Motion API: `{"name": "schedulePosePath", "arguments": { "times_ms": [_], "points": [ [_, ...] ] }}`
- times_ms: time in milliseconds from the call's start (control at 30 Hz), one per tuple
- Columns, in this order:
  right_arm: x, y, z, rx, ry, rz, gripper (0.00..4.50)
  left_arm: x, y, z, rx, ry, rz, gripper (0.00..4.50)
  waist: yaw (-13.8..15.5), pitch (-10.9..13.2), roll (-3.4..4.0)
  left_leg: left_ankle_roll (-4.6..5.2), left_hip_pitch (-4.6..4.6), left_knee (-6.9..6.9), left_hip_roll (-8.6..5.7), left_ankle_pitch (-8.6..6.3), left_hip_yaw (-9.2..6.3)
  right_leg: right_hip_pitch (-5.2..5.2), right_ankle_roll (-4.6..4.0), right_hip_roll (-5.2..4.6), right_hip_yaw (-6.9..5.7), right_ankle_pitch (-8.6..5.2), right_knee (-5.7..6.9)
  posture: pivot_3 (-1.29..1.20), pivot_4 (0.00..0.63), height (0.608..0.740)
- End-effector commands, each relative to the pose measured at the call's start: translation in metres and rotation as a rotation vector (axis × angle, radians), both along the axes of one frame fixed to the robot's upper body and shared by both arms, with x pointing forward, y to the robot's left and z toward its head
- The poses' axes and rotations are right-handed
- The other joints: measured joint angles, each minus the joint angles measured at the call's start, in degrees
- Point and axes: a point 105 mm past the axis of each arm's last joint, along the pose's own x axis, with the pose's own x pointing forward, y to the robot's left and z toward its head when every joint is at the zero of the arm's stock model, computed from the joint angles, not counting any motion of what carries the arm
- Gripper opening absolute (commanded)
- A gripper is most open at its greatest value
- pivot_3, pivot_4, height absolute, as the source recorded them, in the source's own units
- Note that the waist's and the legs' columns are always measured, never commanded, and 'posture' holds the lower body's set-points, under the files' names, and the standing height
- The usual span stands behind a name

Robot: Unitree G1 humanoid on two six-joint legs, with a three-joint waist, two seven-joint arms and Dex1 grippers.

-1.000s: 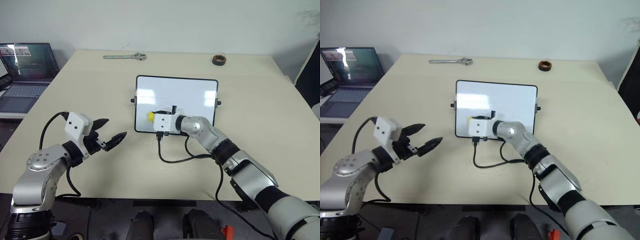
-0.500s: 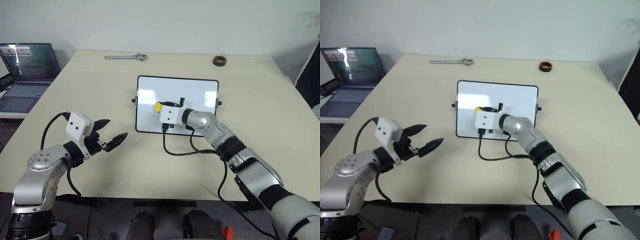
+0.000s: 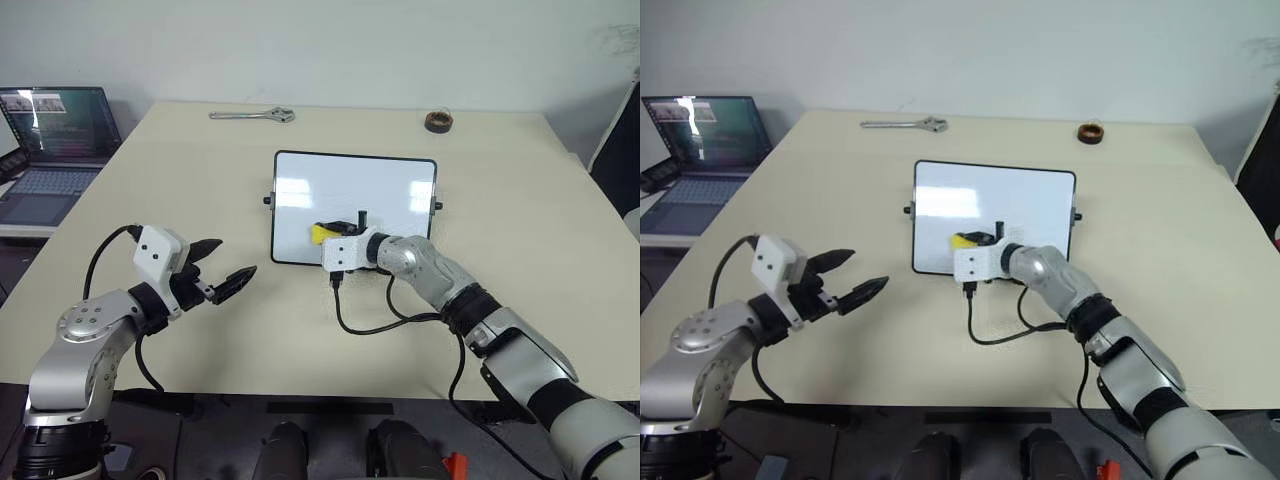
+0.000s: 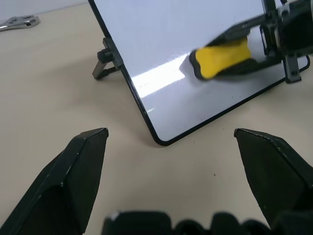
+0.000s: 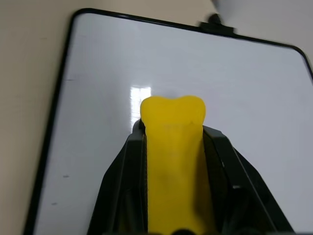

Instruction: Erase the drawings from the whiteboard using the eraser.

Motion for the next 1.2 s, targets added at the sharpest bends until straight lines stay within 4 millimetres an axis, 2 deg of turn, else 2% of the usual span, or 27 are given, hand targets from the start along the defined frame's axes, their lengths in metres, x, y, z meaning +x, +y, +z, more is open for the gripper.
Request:
{"name": "schedulePosePath", "arguments": {
  "times_ms": [33, 133, 200, 267, 333, 433, 567, 633, 733, 800, 1000, 1200],
  "points": [
    [-0.004, -0.018, 0.039, 0.278, 0.041, -0.092, 1.14, 0.002, -0.021, 0.015, 0.002, -0.048, -0.091, 4.5, 0.1, 0.0, -0.01, 0.0, -0.21, 0.0, 0.04, 0.0, -0.06, -0.13, 0.0, -0.02, -0.05, 0.01, -0.03, 0.0, 0.15, 0.74],
    [-0.023, -0.044, 0.055, 0.484, 0.149, -0.152, 1.14, 0.007, -0.05, 0.02, 0.008, -0.052, -0.207, 4.5, 0.2, 0.0, 0.01, -0.01, -0.72, 0.01, 0.05, -0.01, -0.2, -0.41, 0.02, -0.06, -0.24, 0.01, -0.21, 0.0, 0.15, 0.74],
    [-0.035, -0.056, 0.057, 0.552, 0.215, -0.181, 1.14, 0.008, -0.064, 0.021, 0.013, -0.048, -0.264, 4.5, 0.2, 0.0, 0.03, -0.03, -0.83, -0.04, 0.03, -0.02, -0.15, -0.49, 0.07, -0.09, -0.2, -0.02, -0.31, 0.0, 0.15, 0.74],
    [-0.05, -0.076, 0.058, 0.622, 0.269, -0.233, 1.14, 0.008, -0.084, 0.023, 0.006, -0.037, -0.346, 4.5, 0.1, 0.0, 0.04, -0.06, -0.87, -0.08, 0.0, -0.06, -0.07, -0.54, 0.12, -0.14, -0.13, -0.05, -0.38, 0.0, 0.15, 0.74],
    [-0.068, -0.105, 0.06, 0.684, 0.296, -0.319, 1.14, 0.007, -0.112, 0.025, 0.012, -0.037, -0.464, 4.5, 0.1, 0.0, 0.05, -0.06, -0.87, -0.1, -0.02, -0.08, -0.05, -0.54, 0.15, -0.15, -0.12, -0.07, -0.43, 0.0, 0.15, 0.74],
    [-0.091, -0.148, 0.053, 0.735, 0.348, -0.481, 1.14, 0.008, -0.15, 0.029, 0.013, -0.051, -0.623, 4.5, 0.7, 0.1, 0.1, -0.06, -0.88, -0.08, -0.15, -0.09, -0.09, -0.5, 0.18, -0.01, -0.19, -0.09, -0.44, 0.0, 0.15, 0.74],
    [-0.101, -0.187, 0.028, 0.78, 0.42, -0.723, 1.14, 0.006, -0.176, 0.032, 0.018, -0.051, -0.761, 4.5, -0.4, 0.1, 0.11, -0.05, -0.71, -0.02, -0.27, -0.08, 0.08, -0.45, 0.17, 0.12, -0.01, -0.08, -0.32, 0.0, 0.15, 0.74],
    [-0.101, -0.199, 0.019, 0.804, 0.441, -0.805, 1.14, 0.006, -0.187, 0.031, 0.036, -0.049, -0.822, 4.5, -0.8, 0.1, 0.14, -0.05, -0.63, -0.05, -0.18, -0.08, 0.15, -0.46, 0.15, 0.16, 0.03, -0.07, -0.29, 0.0, 0.15, 0.74],
    [-0.088, -0.216, 0.01, 0.878, 0.423, -0.924, 1.14, 0.006, -0.208, 0.032, 0.049, -0.058, -0.913, 4.5, -1.4, 0.1, 0.18, -0.04, -0.62, -0.06, -0.13, -0.08, 0.14, -0.5, 0.11, 0.25, 0.06, -0.07, -0.25, 0.0, 0.15, 0.74],
    [-0.079, -0.221, 0.005, 0.915, 0.423, -0.962, 1.14, 0.005, -0.214, 0.031, 0.065, -0.056, -0.952, 4.5, -1.5, 0.1, 0.18, -0.04, -0.65, -0.05, -0.19, -0.07, 0.16, -0.5, 0.12, 0.32, 0.07, -0.07, -0.26, 0.0, 0.15, 0.74],
    [-0.055, -0.237, -0.008, 1.001, 0.401, -1.068, 1.14, 0.006, -0.216, 0.027, 0.104, -0.074, -0.969, 4.5, -1.4, 0.1, 0.22, -0.03, -0.74, -0.08, -0.22, -0.08, 0.23, -0.55, 0.13, 0.27, 0.12, -0.08, -0.32, 0.0, 0.15, 0.74],
    [-0.034, -0.248, -0.017, 1.026, 0.361, -1.127, 1.14, 0.005, -0.205, 0.023, 0.114, -0.074, -0.926, 4.5, -1.4, 0.1, 0.26, -0.03, -0.72, -0.08, -0.22, -0.08, 0.23, -0.55, 0.13, 0.25, 0.14, -0.07, -0.29, 0.0, 0.15, 0.74]
  ]
}}
